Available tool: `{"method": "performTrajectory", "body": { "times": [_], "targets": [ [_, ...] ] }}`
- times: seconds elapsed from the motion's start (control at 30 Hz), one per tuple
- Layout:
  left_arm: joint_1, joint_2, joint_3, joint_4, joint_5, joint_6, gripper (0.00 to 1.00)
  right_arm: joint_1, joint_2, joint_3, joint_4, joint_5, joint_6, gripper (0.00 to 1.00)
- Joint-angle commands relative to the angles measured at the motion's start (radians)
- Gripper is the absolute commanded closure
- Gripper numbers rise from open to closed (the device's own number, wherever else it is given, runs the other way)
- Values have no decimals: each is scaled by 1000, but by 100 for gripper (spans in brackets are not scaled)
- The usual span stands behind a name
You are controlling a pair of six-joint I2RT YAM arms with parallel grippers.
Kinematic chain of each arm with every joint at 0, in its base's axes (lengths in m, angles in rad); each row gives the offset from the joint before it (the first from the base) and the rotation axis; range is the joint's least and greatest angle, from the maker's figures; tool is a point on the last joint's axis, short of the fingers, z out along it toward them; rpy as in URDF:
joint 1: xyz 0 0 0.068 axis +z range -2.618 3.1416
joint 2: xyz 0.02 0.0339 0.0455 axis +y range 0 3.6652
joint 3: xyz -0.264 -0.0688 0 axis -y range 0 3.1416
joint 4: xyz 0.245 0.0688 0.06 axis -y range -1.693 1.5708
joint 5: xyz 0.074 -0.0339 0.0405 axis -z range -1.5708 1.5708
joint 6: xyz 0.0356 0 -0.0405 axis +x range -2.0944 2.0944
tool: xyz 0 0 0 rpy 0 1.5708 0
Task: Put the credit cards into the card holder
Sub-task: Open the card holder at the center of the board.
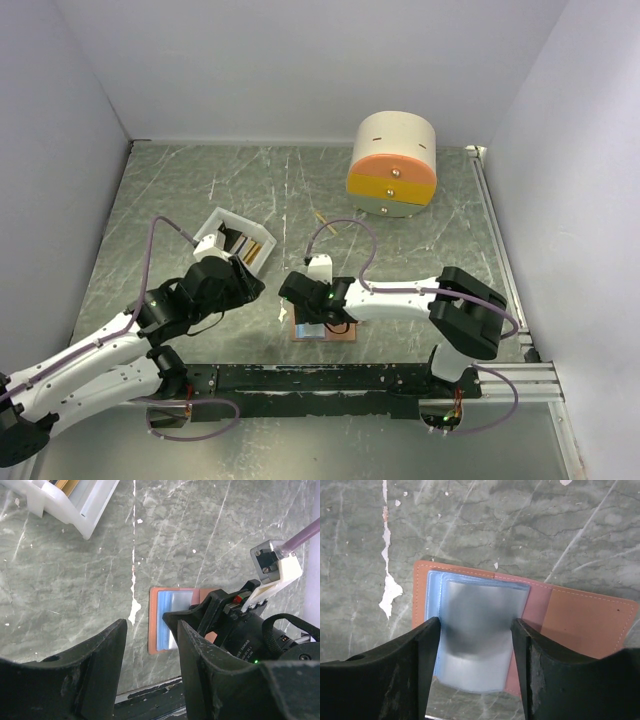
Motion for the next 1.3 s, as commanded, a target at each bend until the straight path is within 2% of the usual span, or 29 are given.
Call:
{"method": "performTrajectory", "body": {
  "times": [0.0,0.17,0.33,0.5,0.67,0.93,1.27],
  "targets": [
    [3,-4,-3,-12,-25,2,43,6,20,3,-36,43,6,44],
    [3,-6,-13,-2,-23,1,44,6,26,-1,-35,54,8,54],
    [4,26,-19,25,10,3,43,7,0,-22,-10,60,9,58],
    [3,120,-48,130,126,13,51,5,-109,-118,136,29,3,60],
    [4,259,-34,223,225,44,64,-9,-233,-249,298,-2,6,64],
    [2,457,18,346,309,79,76,-79,-326,-407,481,-111,15,66],
    [1,627,84,426,377,99,78,-127,-391,-517,624,-203,10,67]
  ]
}}
